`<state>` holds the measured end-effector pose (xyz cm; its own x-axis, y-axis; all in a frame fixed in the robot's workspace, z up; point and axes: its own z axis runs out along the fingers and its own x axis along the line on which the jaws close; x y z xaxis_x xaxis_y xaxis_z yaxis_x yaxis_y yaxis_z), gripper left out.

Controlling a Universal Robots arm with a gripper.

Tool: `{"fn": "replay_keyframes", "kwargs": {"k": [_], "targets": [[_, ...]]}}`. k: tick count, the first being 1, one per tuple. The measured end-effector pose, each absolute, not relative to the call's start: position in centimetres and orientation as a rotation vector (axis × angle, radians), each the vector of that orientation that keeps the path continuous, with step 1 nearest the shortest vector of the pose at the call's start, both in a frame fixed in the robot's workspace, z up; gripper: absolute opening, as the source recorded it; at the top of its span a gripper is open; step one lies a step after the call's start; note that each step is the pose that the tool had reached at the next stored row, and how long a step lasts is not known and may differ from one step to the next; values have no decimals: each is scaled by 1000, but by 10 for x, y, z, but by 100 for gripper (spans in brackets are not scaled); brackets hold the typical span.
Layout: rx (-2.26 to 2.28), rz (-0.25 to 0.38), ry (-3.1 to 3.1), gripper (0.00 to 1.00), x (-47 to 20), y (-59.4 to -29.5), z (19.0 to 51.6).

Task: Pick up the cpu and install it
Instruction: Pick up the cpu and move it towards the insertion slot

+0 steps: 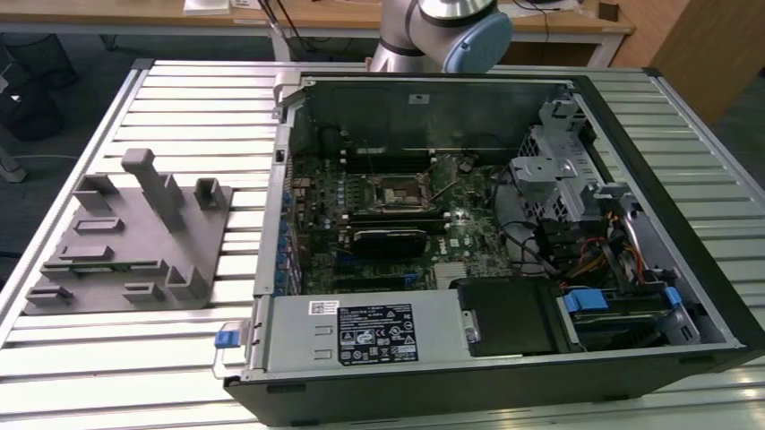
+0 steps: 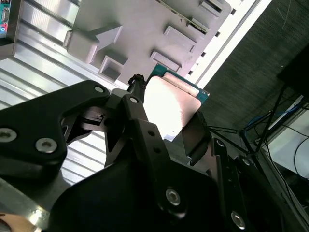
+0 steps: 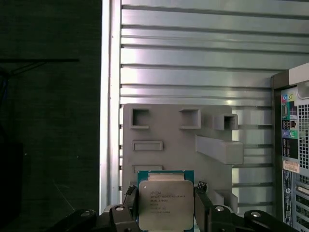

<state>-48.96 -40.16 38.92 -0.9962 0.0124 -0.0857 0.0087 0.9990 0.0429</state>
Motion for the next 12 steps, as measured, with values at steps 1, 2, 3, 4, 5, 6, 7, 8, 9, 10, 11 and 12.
{"fn": "replay_keyframes", "kwargs": {"k": [1, 2, 3, 4, 5, 6, 7, 8, 9, 10, 11, 12], "targets": [[16, 65, 3055, 55, -490, -402, 389], [16, 65, 3055, 55, -490, -402, 389], [16, 65, 3055, 55, -489, -401, 389], [16, 65, 3055, 55, -489, -401, 389], [16, 65, 3055, 55, -488, -402, 389], [16, 65, 3055, 55, -488, -402, 389], [16, 65, 3055, 55, -487, -402, 389], [16, 65, 3055, 55, -486, -401, 389], [16, 65, 3055, 55, -485, -401, 389], [16, 65, 3055, 55, -484, -401, 389], [16, 65, 3055, 55, -484, -401, 389], [16, 65, 3055, 55, -483, -401, 389]]}}
